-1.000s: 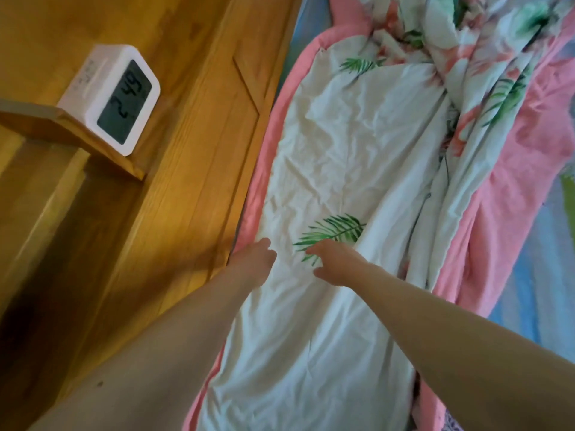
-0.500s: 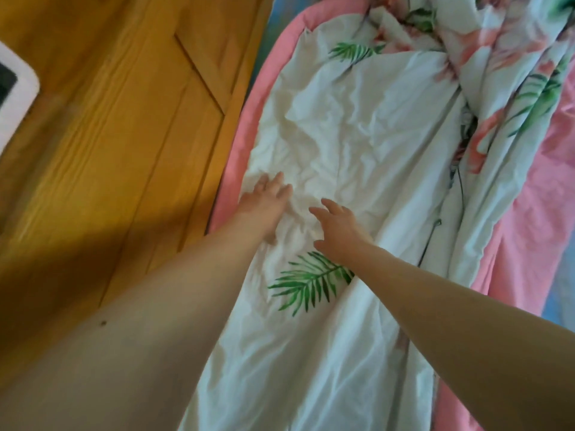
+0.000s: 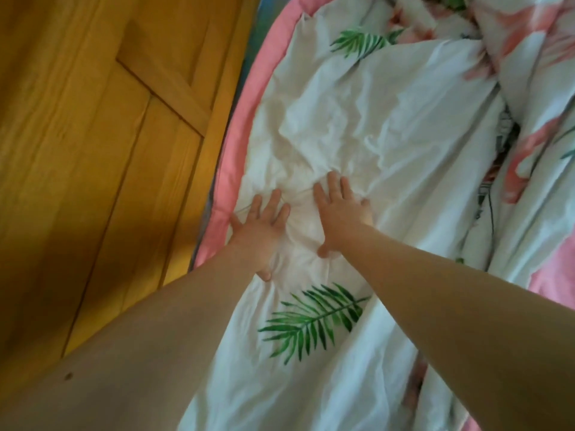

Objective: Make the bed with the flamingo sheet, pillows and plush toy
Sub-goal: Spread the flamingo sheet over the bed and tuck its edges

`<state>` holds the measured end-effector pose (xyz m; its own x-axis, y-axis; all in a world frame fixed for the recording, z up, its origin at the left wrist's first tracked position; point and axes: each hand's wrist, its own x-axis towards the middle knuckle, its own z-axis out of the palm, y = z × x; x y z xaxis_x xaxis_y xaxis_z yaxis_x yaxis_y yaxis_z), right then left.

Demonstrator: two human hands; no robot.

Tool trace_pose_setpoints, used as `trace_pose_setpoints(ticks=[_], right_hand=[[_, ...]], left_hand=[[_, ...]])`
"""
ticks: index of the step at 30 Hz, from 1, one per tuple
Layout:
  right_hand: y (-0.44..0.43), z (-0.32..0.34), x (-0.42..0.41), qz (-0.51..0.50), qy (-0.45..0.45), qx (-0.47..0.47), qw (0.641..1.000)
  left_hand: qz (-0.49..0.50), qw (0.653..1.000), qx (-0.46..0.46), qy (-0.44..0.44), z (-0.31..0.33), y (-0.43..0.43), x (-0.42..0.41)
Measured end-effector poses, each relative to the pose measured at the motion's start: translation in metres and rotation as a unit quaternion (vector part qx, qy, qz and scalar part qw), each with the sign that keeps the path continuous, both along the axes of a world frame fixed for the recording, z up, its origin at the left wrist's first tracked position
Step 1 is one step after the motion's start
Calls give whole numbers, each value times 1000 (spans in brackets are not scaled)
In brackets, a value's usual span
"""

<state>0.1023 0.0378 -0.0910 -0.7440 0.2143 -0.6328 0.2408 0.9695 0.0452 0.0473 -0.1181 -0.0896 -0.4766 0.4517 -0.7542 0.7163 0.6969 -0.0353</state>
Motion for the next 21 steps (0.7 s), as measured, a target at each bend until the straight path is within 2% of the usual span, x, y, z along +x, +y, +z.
trace_pose_setpoints(ticks=[6, 11, 13, 15, 16, 18, 21], right_hand=[[-4, -6, -9, -13, -6, 1, 1000], [2, -13, -22, 12, -19, -7, 1000], [1, -17, -29, 10, -24, -25, 999], [1, -19, -30, -12, -32, -37, 999], [1, -20, -30, -13, -27, -35, 999], [4, -17, -25, 2, -15, -28, 999], [14, 0, -20, 19, -14, -42, 999]], left_hand=[[0, 1000, -20, -2, 0, 5, -3], [-85, 996, 9, 3, 14, 10, -32], [-63, 997, 34, -22, 20, 13, -55], [-35, 998, -4, -58, 28, 22, -70], [-101, 993, 10, -52, 31, 25, -74], [-130, 988, 68, -57, 32, 30, -70], [-61, 991, 76, -87, 37, 29, -66]])
